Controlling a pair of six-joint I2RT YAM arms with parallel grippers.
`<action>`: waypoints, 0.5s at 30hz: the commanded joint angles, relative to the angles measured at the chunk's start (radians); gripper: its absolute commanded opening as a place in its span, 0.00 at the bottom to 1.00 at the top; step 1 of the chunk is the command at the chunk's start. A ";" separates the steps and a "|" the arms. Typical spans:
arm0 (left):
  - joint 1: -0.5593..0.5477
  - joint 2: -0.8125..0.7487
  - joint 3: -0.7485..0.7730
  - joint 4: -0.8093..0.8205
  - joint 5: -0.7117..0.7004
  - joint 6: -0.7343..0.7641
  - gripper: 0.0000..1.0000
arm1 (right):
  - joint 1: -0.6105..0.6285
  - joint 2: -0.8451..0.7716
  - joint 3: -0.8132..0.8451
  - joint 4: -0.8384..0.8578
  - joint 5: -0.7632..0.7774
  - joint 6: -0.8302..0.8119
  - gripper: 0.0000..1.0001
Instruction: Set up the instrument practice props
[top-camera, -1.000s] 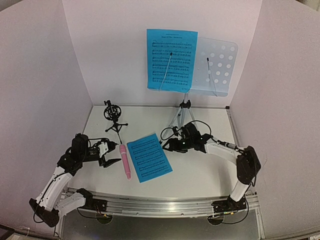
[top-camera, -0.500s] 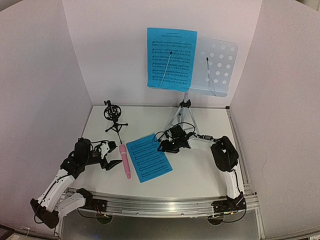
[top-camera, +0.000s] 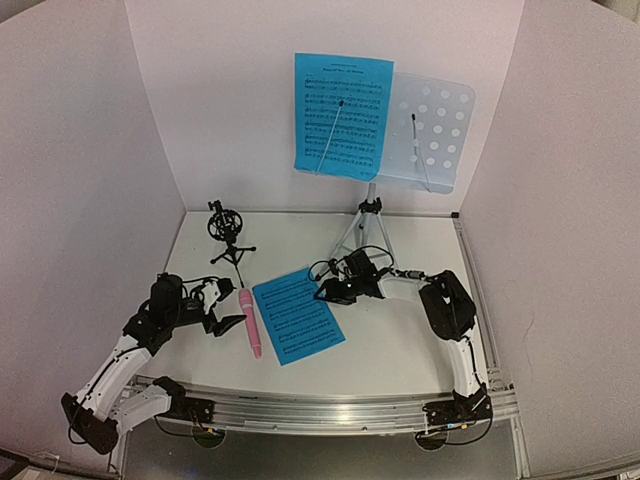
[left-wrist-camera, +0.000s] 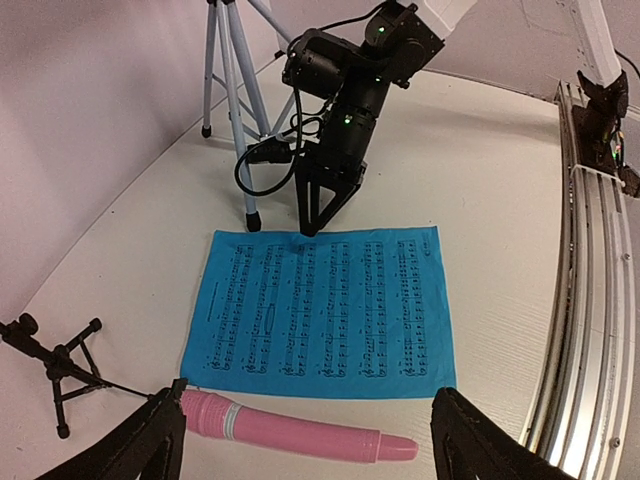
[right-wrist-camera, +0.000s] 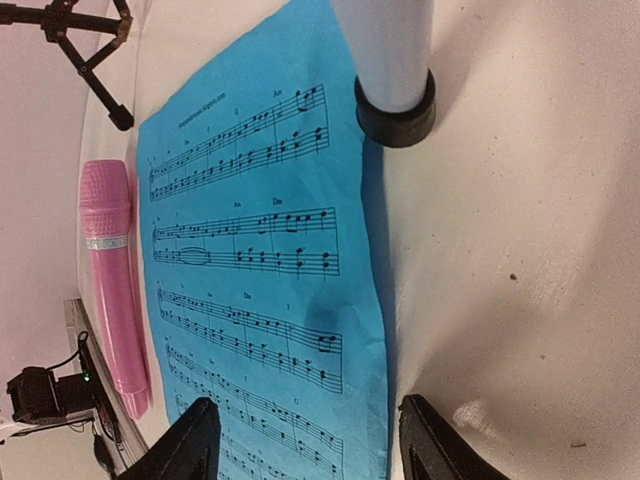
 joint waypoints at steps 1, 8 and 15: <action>-0.003 0.017 0.013 0.045 0.000 0.002 0.84 | 0.007 0.017 -0.061 0.078 -0.036 0.055 0.60; -0.011 0.072 -0.023 -0.042 0.023 0.185 0.75 | 0.008 0.004 -0.084 0.176 -0.059 0.112 0.59; -0.195 0.310 -0.044 0.008 -0.138 0.434 0.69 | 0.008 -0.031 -0.136 0.200 -0.036 0.130 0.59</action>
